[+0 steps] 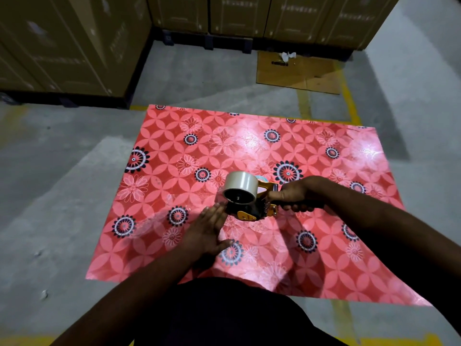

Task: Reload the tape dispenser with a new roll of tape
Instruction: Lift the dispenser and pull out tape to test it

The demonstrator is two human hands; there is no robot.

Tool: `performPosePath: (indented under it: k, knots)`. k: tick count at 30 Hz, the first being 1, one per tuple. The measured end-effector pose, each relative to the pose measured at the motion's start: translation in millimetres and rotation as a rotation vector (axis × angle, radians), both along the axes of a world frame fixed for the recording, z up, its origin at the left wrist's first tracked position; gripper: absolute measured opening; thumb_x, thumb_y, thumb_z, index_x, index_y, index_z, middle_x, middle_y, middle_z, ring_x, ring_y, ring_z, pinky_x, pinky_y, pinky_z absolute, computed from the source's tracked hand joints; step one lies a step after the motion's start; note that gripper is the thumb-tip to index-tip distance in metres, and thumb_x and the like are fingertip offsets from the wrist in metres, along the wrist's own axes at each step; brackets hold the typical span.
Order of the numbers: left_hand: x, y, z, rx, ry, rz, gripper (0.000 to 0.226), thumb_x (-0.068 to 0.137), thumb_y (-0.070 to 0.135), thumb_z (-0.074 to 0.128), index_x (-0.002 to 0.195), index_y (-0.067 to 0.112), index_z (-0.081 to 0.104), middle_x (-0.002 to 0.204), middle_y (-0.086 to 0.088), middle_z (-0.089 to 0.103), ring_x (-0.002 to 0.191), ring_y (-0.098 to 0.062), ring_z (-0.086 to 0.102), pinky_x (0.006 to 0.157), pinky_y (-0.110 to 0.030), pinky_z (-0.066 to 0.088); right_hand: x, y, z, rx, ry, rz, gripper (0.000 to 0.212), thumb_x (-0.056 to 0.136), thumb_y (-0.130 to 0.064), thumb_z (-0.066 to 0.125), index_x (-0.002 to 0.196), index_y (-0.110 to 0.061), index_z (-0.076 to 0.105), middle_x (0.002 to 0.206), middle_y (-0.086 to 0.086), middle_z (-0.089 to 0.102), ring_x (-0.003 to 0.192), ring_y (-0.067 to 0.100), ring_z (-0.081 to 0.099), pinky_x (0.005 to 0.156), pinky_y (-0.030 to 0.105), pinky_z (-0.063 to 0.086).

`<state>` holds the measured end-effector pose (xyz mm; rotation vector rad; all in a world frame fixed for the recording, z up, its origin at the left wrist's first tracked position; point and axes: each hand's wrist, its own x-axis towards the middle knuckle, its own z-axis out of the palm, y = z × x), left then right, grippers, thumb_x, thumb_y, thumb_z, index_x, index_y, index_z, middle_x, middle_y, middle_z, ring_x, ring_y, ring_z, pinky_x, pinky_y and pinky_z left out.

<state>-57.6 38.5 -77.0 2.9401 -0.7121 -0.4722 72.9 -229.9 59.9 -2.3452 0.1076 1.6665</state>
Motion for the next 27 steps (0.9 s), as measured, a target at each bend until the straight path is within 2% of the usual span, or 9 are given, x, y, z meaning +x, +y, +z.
performPosePath:
  k: [6,10,14,20,23,27]
  knots:
    - [-2,3,-6,0.001,-0.018,-0.018,0.098,0.089,0.079,0.010,0.159,0.009,0.004,0.165,-0.014,-0.008,0.154,-0.028,-0.003,0.122,-0.040,-0.011,1,7,0,-0.013,-0.064,0.063,0.064,0.088,-0.074,0.041,0.074,-0.013,0.048,0.058,0.005,0.038,0.045,0.016,0.029,0.048,0.024,0.027]
    - [-2,3,-4,-0.035,-0.005,-0.008,0.096,0.092,0.077,0.020,0.158,0.012,-0.003,0.166,-0.012,-0.004,0.153,-0.025,-0.006,0.123,-0.040,-0.005,8,16,5,0.015,-0.169,0.080,0.080,0.062,-0.087,0.045,0.082,-0.011,0.052,0.060,0.008,0.042,0.044,0.017,0.031,0.048,0.024,0.029]
    - [0,5,-2,0.005,-0.013,-0.028,0.097,0.091,0.078,0.018,0.158,0.012,-0.005,0.166,-0.009,-0.007,0.153,-0.023,-0.008,0.124,-0.040,-0.003,14,21,3,-0.006,-0.176,0.088,0.069,0.082,-0.080,0.042,0.084,-0.012,0.050,0.060,0.007,0.042,0.045,0.017,0.031,0.049,0.023,0.029]
    - [-2,4,-6,-0.014,-0.047,-0.017,0.096,0.092,0.078,0.015,0.158,0.011,-0.001,0.165,-0.010,-0.005,0.153,-0.024,-0.003,0.124,-0.043,0.000,10,7,19,-0.155,-0.039,0.123,0.061,0.083,-0.079,0.036,0.072,-0.019,0.041,0.056,0.000,0.031,0.045,0.016,0.021,0.048,0.023,0.020]
    - [-3,3,-11,-0.007,-0.042,-0.007,0.095,0.092,0.078,0.012,0.158,0.011,-0.001,0.165,-0.009,-0.006,0.153,-0.023,-0.004,0.125,-0.044,0.003,5,1,16,-0.166,-0.020,0.085,0.067,0.077,-0.085,0.038,0.075,-0.018,0.041,0.056,0.000,0.031,0.044,0.016,0.022,0.049,0.024,0.022]
    - [-2,3,-10,0.011,-0.027,-0.022,0.094,0.093,0.075,0.019,0.158,0.009,0.002,0.165,-0.012,-0.004,0.154,-0.026,0.000,0.124,-0.044,0.000,2,15,18,-0.233,-0.005,0.153,0.063,0.088,-0.077,0.032,0.070,-0.018,0.037,0.054,0.001,0.031,0.044,0.017,0.023,0.050,0.025,0.023]
